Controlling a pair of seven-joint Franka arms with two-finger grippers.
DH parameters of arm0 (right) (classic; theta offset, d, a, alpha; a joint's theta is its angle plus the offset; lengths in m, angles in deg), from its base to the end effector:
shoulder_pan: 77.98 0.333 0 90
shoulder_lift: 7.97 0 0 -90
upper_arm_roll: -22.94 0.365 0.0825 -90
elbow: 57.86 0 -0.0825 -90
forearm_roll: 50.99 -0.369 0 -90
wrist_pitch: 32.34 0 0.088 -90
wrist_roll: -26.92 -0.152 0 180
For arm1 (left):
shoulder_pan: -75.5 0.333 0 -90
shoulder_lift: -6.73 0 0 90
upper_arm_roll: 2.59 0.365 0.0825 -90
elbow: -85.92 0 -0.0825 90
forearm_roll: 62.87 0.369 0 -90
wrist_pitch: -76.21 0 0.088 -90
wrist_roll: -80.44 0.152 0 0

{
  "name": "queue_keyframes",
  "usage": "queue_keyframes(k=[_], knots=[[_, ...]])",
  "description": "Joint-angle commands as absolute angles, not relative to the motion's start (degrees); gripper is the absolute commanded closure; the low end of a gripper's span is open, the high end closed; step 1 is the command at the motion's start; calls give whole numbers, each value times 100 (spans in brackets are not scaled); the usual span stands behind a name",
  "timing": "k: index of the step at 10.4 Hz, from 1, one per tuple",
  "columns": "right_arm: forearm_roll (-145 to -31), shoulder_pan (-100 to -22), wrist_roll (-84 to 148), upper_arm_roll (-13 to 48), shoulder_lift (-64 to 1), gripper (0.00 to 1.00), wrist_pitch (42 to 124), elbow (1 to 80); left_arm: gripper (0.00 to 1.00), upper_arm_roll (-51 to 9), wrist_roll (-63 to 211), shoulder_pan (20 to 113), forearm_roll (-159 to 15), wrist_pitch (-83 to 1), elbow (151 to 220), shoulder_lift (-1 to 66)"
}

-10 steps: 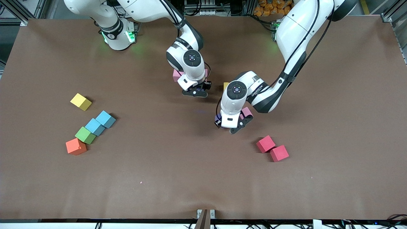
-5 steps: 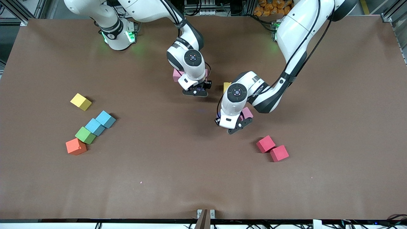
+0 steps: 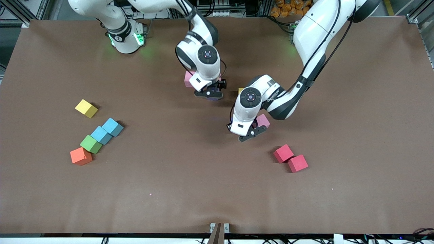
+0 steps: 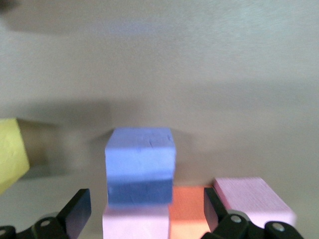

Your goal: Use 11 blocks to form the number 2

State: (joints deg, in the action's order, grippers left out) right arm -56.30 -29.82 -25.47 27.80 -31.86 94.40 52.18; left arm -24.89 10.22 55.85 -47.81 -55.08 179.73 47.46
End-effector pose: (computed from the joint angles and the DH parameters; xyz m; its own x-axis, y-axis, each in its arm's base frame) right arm 0.3667 0.4935 0.2762 0.9859 -0.0566 -0.1577 -0.0510 -0.9979 0.0395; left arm 0.5578 -0.4341 0.2270 0.9182 0.3933 -0.0471 0.3947 -0.9184 0.0257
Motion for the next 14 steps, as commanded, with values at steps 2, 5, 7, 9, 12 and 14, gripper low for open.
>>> queue_keyframes(k=[2,5,7,9,12,14], knots=[[-5574,-3199,-1951,2733,-2162,0,8642,5429,56,-2474,1811,5354,-4802,-5255,17689,4733],[-5574,-4331,-592,2733,-1186,0,8455,6033,56,-2483,2401,5055,-4679,-5149,17662,4742],[-5574,-5306,603,2742,-789,0,8350,6280,56,-2465,2489,4791,-4460,-5149,17654,4812],[-5243,-6159,1841,2733,-787,0,8297,6299,56,-2439,2472,4528,-4433,-5149,17173,5179],[-4406,-6979,3241,2733,-911,0,8437,6290,55,-2211,2419,4176,-4476,-5158,16942,5392],[-4396,-7567,4661,2733,-946,0,8438,6325,55,-2114,2280,3965,-4477,-5149,16819,5542]])
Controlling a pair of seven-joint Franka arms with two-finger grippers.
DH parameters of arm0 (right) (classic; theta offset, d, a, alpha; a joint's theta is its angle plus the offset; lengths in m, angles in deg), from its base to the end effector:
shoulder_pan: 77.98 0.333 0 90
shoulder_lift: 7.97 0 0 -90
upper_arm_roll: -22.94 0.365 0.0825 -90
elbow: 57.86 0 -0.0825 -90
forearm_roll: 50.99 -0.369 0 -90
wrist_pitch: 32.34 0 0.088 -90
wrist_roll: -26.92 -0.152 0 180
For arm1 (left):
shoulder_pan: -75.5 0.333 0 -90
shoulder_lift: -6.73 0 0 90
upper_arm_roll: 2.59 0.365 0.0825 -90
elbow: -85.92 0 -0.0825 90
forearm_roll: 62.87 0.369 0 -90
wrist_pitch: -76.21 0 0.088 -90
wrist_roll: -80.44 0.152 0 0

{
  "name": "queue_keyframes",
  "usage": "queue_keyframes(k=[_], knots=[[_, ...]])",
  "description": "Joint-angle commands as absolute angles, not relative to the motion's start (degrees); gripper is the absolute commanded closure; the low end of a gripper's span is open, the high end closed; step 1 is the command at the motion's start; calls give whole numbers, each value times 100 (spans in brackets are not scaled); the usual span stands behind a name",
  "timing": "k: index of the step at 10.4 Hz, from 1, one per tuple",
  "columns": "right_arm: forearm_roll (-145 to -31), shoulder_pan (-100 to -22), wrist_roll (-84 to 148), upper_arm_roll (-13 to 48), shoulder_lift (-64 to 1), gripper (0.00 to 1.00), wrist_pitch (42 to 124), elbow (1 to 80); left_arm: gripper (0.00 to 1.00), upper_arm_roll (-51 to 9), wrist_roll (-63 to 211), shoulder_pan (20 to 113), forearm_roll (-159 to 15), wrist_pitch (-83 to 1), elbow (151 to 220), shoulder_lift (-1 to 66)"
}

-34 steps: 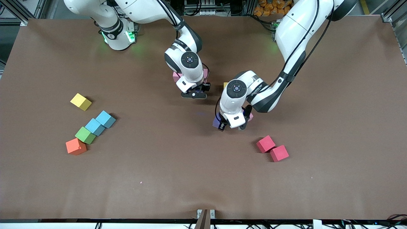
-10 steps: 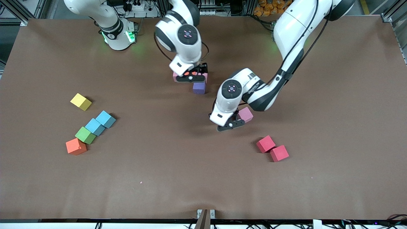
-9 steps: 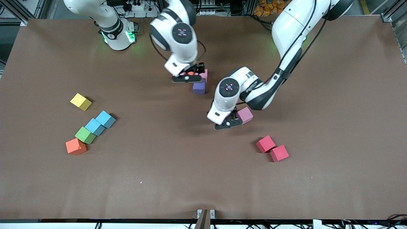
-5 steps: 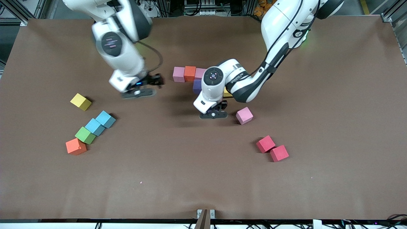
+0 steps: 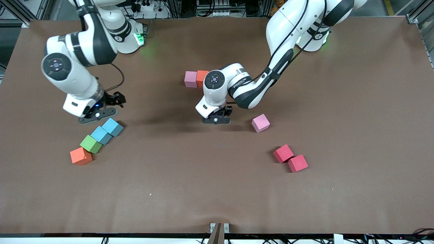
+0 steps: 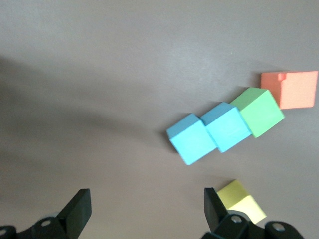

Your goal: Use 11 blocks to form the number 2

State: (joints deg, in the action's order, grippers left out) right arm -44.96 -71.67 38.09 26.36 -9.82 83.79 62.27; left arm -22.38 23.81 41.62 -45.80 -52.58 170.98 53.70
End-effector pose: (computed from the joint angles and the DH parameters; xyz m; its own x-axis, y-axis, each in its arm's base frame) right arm 0.5175 0.0782 0.4100 0.9098 0.3977 -0.1188 0.4069 -0.9111 0.0654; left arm 0.4865 -0.5549 0.2031 0.9993 -0.0348 -0.0165 -0.0346 -0.9993 0.0106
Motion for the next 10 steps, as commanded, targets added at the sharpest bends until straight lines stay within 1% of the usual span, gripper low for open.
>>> queue_keyframes(k=[1,4,5,6,8,10], knots=[[-4396,-7883,5287,2733,-946,0,8525,6499,54,-2114,2253,3920,-4485,-5149,16836,5542],[-4396,-8884,6938,2733,-946,0,9261,7088,54,-2114,2200,3780,-4477,-5158,16862,5568],[-4396,-9114,7415,2733,-972,0,9673,7394,54,-2114,2200,3727,-4477,-5158,16863,5594],[-4370,-9151,7803,2716,-1077,0,10025,7615,54,-2114,2200,3701,-4485,-5149,16871,5603],[-4203,-9563,8840,2707,-1489,0,10868,7906,54,-2114,2156,3657,-4485,-5149,16871,5612],[-4203,-9844,9159,2716,-1841,0,10968,7933,54,-2114,2138,3604,-4477,-5149,16871,5639]])
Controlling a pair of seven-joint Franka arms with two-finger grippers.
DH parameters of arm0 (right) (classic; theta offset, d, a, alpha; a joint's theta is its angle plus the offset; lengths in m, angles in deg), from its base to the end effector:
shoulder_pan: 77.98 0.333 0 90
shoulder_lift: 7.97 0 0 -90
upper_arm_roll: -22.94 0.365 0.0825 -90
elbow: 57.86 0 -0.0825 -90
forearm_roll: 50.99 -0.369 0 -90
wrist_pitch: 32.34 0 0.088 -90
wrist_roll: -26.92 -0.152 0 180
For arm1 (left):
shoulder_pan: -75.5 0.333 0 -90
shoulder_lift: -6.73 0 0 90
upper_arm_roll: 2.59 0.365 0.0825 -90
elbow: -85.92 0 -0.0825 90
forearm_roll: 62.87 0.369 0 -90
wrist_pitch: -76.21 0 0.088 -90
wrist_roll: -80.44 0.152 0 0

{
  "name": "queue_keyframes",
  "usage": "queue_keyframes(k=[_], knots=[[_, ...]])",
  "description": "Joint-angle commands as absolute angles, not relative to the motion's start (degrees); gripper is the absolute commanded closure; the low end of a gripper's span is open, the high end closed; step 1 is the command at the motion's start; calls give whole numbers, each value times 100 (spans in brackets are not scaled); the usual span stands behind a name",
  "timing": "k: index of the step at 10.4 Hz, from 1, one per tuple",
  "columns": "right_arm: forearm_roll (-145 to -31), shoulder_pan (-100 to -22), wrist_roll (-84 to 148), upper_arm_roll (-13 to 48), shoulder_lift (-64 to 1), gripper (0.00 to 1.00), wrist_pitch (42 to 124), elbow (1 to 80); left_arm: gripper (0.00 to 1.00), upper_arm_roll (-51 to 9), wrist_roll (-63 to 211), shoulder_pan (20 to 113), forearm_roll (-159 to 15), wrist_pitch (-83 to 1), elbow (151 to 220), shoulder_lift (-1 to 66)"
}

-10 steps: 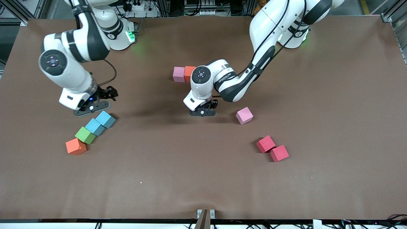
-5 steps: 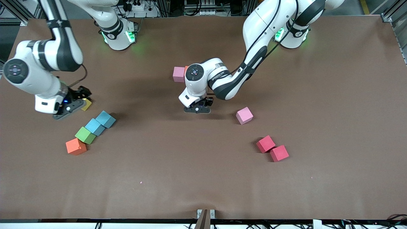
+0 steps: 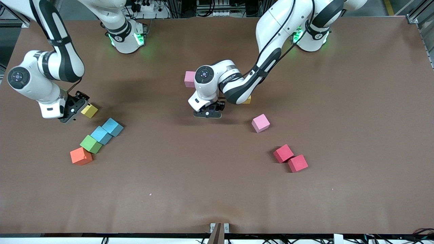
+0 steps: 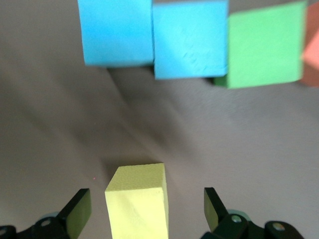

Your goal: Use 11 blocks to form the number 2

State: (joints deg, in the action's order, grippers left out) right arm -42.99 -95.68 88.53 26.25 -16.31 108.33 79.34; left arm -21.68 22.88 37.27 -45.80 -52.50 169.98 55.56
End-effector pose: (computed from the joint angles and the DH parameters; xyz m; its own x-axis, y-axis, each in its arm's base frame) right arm 0.4702 -0.1244 0.2659 0.5882 0.8020 -0.1039 0.8029 -0.5945 -0.0439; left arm 0.4499 -0.5860 0.1852 0.9963 -0.0816 -0.0280 -0.0817 -0.9966 -0.0039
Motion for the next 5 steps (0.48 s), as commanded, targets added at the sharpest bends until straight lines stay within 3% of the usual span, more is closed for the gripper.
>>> queue_keyframes(k=[1,5], knots=[[-4203,-9924,9265,2716,-1886,0,11160,7986,54,-2114,2112,3604,-4468,-5149,16889,5630],[-4194,-10145,9336,2716,-2132,0,11514,8083,53,-2114,2103,3604,-4450,-5149,16994,5586]])
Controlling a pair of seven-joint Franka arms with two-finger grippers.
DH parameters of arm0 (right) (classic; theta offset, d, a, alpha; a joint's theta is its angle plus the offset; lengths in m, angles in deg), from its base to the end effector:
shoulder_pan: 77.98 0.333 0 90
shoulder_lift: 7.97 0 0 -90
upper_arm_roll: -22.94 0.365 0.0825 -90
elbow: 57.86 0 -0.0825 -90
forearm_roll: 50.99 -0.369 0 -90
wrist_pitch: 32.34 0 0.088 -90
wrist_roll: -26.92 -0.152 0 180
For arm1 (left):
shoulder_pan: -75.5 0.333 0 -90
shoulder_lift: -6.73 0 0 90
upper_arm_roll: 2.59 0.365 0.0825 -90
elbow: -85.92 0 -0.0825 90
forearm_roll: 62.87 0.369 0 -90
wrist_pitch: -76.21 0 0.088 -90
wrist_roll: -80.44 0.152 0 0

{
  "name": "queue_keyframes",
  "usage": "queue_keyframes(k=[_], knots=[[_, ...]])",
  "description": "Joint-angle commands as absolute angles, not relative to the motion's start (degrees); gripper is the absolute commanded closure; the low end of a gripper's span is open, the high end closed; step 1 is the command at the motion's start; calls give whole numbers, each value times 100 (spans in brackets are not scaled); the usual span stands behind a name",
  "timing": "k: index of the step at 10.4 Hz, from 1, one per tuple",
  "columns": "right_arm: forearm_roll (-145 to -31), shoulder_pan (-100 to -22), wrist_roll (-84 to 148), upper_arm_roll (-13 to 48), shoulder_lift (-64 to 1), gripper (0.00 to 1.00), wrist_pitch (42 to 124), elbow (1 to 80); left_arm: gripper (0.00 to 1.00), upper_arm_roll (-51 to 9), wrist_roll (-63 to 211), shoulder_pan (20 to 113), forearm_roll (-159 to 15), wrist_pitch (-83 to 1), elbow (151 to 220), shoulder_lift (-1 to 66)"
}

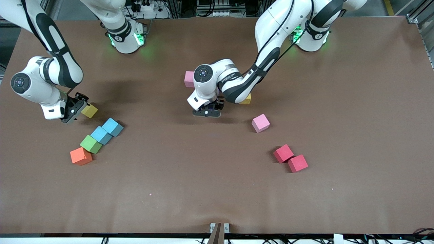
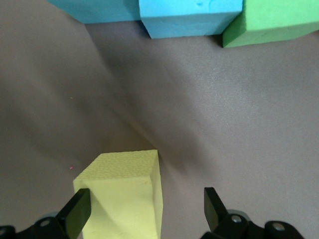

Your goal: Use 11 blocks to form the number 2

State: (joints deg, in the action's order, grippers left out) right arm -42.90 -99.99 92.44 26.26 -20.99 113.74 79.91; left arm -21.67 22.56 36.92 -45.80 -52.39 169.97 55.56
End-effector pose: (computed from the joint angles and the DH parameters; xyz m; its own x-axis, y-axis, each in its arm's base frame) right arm 0.4639 -0.1580 0.2297 0.5883 0.8041 -0.0857 0.8031 -0.5934 -0.0536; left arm 0.4463 -0.5885 0.1851 0.9962 -0.0819 -0.0288 -0.0821 -0.9966 -0.0057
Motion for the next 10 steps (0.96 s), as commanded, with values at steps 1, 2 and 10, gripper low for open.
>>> queue_keyframes(k=[1,2,10], knots=[[-4211,-10241,9293,2724,-2159,0,11496,8127,49,-2114,2094,3604,-4450,-5141,17021,5577],[-4220,-10285,9257,2742,-2150,0,11409,8144,46,-2114,2094,3604,-4450,-5141,17030,5586],[-4457,-10303,9345,2865,-2027,0,10667,7959,0,-2114,1586,3954,-4521,-4851,16968,4779]])
